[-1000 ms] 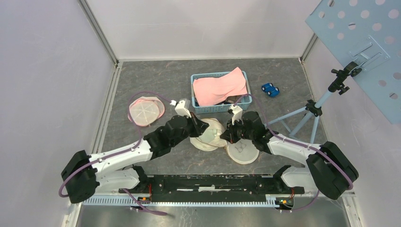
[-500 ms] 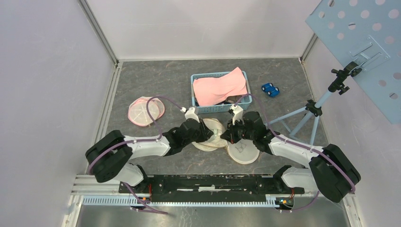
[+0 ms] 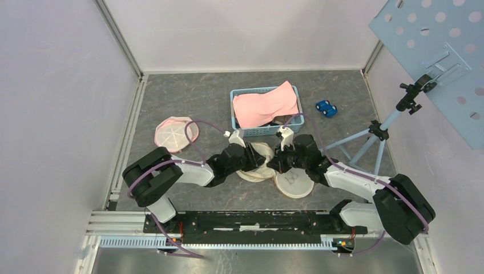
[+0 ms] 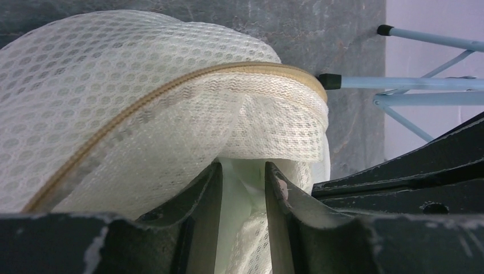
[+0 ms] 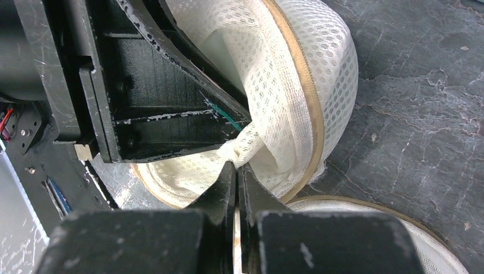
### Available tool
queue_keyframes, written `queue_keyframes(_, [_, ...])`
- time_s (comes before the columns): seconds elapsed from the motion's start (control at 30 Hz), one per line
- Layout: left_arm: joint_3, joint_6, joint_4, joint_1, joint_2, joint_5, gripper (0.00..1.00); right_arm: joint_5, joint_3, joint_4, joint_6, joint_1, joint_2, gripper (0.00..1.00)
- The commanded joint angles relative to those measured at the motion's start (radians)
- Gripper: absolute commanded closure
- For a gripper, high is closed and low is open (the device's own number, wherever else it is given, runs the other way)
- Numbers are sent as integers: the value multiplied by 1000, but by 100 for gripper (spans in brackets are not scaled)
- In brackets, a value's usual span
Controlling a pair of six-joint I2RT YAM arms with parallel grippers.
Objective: Unzip the laundry bag and remove the bra
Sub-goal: Pick up the bra from the laundry bag.
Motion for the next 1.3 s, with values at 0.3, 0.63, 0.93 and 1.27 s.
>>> queue_keyframes(0.3, [-12, -72, 237, 1, 21, 36, 66, 13, 41, -7, -30, 2, -29, 100])
queue_keyframes(0.63, [-1, -141, 296, 0, 122, 32, 67, 25, 58, -42, -52, 3, -48, 100])
queue_keyframes(0.93, [-84, -202, 352, 2, 116, -50, 69, 85, 60, -89, -70, 1, -96, 100])
queue_keyframes(1.27, [-33, -167, 345, 0, 143, 16, 67, 68, 71, -93, -72, 3, -83, 100])
